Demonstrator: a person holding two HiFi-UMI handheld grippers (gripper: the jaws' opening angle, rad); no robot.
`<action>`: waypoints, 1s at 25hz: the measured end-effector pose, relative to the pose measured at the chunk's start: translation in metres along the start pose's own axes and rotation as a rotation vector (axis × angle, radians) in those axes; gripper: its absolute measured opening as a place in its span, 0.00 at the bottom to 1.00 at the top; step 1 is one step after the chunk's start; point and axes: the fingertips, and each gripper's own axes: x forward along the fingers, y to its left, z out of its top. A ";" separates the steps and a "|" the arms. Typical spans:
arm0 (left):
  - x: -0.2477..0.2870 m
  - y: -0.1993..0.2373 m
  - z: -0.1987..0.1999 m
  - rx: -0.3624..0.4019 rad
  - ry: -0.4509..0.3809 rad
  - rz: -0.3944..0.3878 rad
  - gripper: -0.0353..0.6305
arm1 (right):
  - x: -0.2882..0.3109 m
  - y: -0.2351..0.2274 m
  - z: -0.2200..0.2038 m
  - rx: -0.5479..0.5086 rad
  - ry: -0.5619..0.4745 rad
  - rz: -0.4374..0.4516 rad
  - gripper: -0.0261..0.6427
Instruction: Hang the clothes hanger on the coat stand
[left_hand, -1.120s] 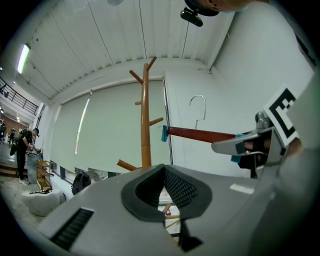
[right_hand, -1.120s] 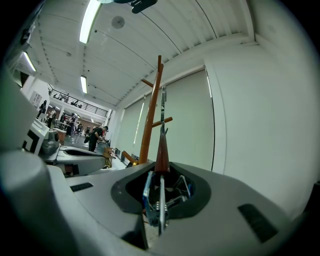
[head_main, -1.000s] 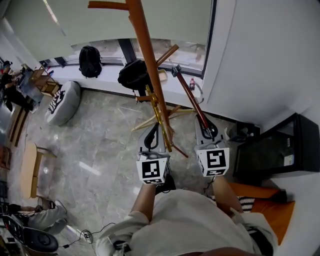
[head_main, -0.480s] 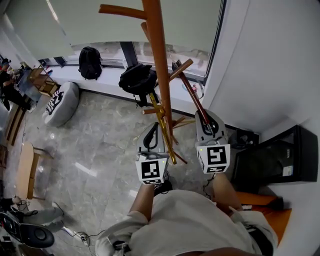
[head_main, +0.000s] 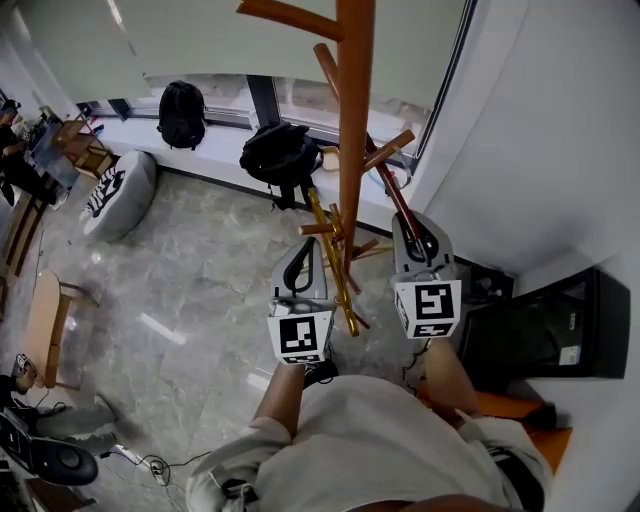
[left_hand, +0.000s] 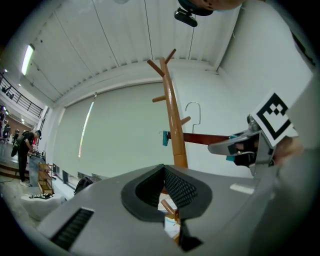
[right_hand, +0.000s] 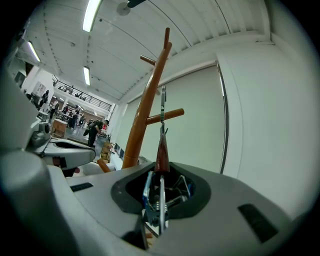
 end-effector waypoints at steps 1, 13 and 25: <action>0.001 0.004 -0.001 -0.001 0.000 0.004 0.06 | 0.005 0.002 0.001 -0.003 0.002 0.004 0.11; 0.005 0.019 -0.013 -0.021 0.019 0.007 0.06 | 0.032 0.022 -0.017 -0.003 0.062 0.035 0.11; -0.001 0.017 -0.024 -0.028 0.042 -0.001 0.06 | 0.034 0.030 -0.039 0.004 0.116 0.034 0.11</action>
